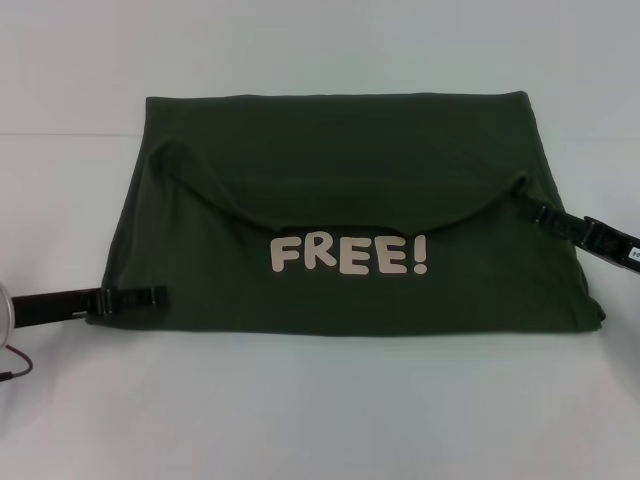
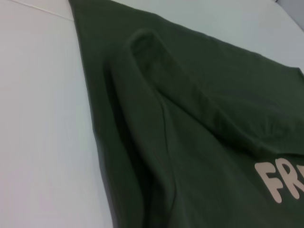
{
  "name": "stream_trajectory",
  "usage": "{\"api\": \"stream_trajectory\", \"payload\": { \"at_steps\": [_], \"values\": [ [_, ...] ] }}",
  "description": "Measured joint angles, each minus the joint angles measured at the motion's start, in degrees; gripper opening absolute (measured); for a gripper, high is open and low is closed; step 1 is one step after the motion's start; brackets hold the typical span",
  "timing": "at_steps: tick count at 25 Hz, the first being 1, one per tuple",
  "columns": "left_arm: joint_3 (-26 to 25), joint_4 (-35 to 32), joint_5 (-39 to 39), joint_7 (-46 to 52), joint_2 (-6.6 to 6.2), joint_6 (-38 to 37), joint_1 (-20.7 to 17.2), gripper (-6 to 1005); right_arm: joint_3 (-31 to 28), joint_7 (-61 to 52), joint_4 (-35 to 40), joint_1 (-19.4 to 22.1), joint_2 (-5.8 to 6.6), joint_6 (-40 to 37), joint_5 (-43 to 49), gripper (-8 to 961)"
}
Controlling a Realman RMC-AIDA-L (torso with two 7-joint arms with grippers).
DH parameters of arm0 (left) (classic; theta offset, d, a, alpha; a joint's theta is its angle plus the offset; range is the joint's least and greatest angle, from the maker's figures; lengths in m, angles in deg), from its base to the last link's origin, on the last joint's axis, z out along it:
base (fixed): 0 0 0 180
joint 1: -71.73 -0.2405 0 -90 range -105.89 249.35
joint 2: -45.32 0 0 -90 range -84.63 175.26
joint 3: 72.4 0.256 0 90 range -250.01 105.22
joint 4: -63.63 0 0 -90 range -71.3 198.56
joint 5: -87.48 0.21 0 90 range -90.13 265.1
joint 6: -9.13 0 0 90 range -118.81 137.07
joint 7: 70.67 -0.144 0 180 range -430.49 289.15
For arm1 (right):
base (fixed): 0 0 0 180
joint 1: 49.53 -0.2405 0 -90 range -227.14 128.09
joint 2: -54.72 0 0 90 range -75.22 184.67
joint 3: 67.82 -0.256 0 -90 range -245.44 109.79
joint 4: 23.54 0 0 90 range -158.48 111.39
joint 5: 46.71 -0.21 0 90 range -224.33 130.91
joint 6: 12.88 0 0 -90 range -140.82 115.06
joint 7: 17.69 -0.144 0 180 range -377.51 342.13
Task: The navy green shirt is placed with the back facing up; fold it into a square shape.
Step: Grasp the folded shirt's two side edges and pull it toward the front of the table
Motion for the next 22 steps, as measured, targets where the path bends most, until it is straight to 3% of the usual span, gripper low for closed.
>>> {"api": "stream_trajectory", "payload": {
  "at_steps": [13, 22],
  "values": [
    [0.3, -0.4, 2.2, 1.8, 0.05, 0.8, 0.3, 775, 0.0, 0.1, 0.0, 0.0, -0.03, -0.5, 0.1, 929],
    [0.3, -0.5, 2.2, 1.7, 0.05, 0.7, 0.3, 370, 0.0, 0.2, 0.0, 0.1, -0.12, -0.6, 0.3, 927]
  ]
}}
